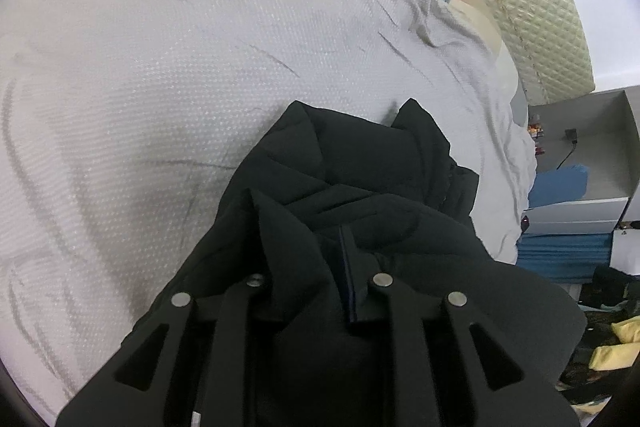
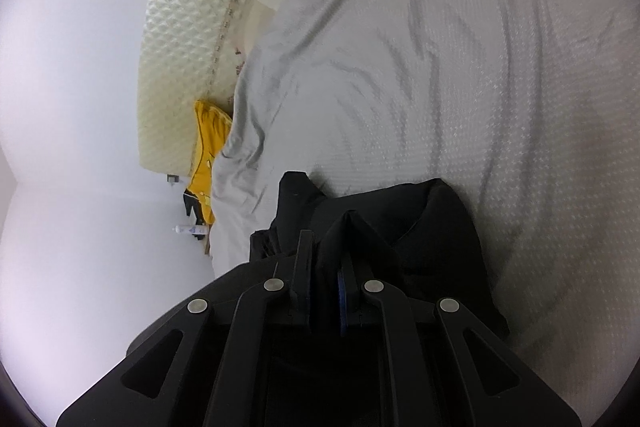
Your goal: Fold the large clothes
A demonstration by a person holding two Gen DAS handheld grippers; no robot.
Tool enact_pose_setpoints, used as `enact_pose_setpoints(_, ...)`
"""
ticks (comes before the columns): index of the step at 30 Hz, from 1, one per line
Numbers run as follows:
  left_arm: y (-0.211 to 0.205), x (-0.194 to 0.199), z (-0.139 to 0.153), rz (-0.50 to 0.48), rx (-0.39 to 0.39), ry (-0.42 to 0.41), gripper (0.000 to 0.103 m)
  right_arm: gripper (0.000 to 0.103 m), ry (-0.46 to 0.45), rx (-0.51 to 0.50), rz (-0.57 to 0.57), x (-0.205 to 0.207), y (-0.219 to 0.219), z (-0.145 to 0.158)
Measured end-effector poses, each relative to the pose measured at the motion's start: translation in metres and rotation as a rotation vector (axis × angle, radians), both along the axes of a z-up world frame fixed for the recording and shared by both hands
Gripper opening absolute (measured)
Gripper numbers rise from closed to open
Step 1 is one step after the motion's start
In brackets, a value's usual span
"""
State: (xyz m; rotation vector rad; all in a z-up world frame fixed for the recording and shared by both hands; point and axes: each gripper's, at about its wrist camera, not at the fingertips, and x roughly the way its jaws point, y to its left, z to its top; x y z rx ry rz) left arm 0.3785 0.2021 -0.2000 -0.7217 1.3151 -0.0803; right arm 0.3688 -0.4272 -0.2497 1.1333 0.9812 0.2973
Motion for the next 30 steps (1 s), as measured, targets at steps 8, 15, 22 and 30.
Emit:
enact_pose_setpoints(8,0.015,0.003,0.016,0.03,-0.129,-0.023,0.052,0.028,-0.022,0.085,0.055,0.012,-0.006,-0.003)
enact_pose_setpoints(15,0.039,-0.012,0.064,0.062,-0.059,-0.145,0.079,0.059,-0.078,0.073,0.061,0.01,-0.019,0.02)
enact_pose_setpoints(22,0.023,-0.06,0.118,-0.016,0.213,-0.38,0.079,0.075,-0.136,-0.217,0.053,-0.018,-0.035,0.073)
enact_pose_setpoints(30,-0.038,-0.134,0.119,-0.114,0.308,-0.54,0.079,0.075,-0.345,-0.489,0.137,-0.091,0.03,0.129)
